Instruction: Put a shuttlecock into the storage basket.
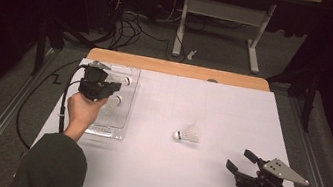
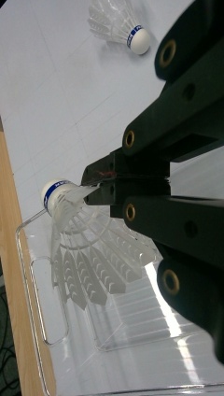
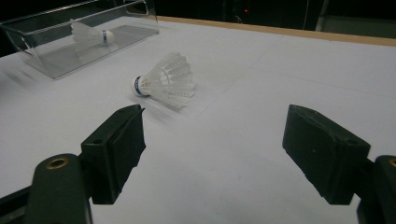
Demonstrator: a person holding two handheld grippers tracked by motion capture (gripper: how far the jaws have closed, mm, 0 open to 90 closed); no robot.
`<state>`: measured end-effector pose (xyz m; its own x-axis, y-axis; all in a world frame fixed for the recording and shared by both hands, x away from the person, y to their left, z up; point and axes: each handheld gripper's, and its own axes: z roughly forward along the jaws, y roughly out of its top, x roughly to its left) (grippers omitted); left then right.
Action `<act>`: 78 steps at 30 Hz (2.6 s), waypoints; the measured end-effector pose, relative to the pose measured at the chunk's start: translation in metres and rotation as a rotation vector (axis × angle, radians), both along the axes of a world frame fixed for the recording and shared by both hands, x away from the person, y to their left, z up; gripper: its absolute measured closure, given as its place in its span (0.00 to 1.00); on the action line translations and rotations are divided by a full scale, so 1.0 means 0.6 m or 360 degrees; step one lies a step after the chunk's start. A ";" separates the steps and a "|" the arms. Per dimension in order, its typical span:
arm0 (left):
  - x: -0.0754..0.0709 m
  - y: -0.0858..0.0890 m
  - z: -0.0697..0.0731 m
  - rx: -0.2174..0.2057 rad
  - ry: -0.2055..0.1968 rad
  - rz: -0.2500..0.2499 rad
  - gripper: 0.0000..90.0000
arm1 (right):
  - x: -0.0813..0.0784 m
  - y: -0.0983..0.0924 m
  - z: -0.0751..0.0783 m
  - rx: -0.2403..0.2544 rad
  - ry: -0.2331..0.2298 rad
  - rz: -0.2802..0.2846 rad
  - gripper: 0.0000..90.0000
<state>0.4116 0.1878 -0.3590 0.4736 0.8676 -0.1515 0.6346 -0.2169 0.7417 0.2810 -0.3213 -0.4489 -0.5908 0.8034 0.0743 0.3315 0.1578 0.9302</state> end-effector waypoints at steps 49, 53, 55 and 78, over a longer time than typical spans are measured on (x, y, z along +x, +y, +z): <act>0.066 -0.014 -0.033 0.0050 0.0104 0.0092 0.76 | 0.000 0.000 0.000 0.0005 0.0005 0.0000 0.24; 0.062 -0.020 -0.032 0.0060 0.0105 0.0073 0.63 | 0.000 0.000 0.000 0.0004 0.0005 0.0000 0.24; 0.061 -0.022 -0.032 0.0065 0.0107 0.0067 0.60 | 0.000 -0.001 0.000 0.0005 0.0003 -0.0001 0.24; 0.028 0.002 -0.026 0.0070 0.0037 0.0116 0.51 | 0.000 0.000 0.000 0.0004 0.0003 -0.0001 0.24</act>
<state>0.4282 0.1892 -0.3746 0.4060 0.9056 -0.1224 0.6667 -0.2019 0.7174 0.2810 -0.3213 -0.4488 -0.5900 0.8037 0.0775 0.3336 0.1553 0.9298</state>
